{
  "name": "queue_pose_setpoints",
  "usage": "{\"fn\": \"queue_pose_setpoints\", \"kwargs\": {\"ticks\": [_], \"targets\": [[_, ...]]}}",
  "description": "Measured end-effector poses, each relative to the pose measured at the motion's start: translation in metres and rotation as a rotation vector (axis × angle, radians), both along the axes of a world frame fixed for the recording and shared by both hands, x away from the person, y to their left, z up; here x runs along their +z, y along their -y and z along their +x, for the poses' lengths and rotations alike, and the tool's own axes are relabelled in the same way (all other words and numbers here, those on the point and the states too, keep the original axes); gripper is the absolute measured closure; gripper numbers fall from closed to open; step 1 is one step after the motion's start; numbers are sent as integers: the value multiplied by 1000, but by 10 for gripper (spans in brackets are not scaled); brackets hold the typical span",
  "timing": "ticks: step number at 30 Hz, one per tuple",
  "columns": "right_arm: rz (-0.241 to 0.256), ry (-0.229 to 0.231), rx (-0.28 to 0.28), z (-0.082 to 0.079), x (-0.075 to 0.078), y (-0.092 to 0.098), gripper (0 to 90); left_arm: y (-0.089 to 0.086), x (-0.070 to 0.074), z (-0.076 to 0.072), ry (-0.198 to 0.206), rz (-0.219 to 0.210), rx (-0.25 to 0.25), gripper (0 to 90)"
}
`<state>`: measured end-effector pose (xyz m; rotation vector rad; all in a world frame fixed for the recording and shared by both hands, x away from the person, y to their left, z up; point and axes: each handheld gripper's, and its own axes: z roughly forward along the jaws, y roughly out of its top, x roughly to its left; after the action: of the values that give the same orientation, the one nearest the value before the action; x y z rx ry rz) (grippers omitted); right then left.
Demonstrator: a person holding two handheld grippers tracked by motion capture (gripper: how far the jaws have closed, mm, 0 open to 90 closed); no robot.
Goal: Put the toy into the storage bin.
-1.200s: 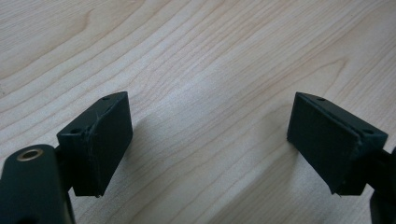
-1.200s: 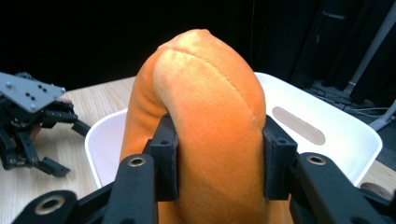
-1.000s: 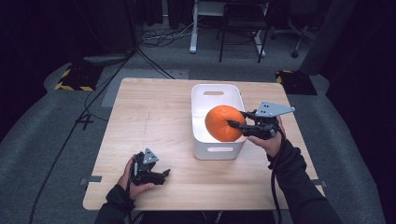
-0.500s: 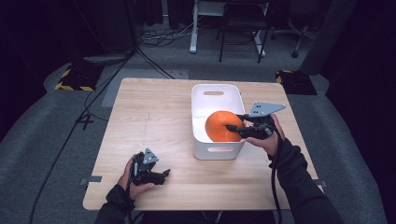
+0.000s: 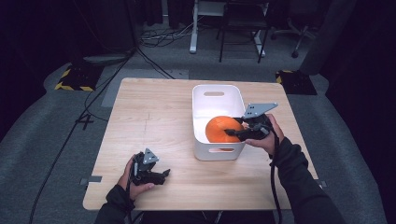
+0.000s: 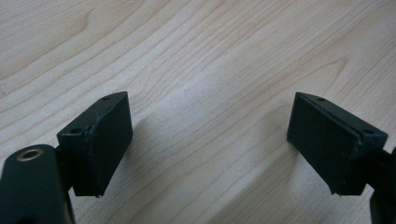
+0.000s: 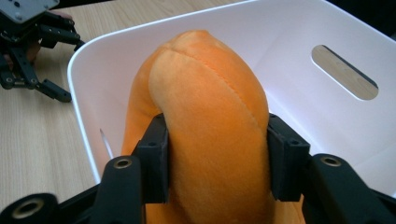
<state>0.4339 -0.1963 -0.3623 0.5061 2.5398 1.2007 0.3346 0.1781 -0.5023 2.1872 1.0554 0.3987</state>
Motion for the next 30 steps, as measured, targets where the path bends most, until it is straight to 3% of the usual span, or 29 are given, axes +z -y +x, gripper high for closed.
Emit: {"fn": "queue_pose_setpoints", "kwargs": {"ticks": [27, 30], "targets": [[-93, -126, -14, 7, -13, -8, 340, 0, 0, 0, -1, 1, -2, 146], [-73, -127, -25, 6, -13, -7, 323, 0, 0, 0, -4, -1, -1, 146]]}}
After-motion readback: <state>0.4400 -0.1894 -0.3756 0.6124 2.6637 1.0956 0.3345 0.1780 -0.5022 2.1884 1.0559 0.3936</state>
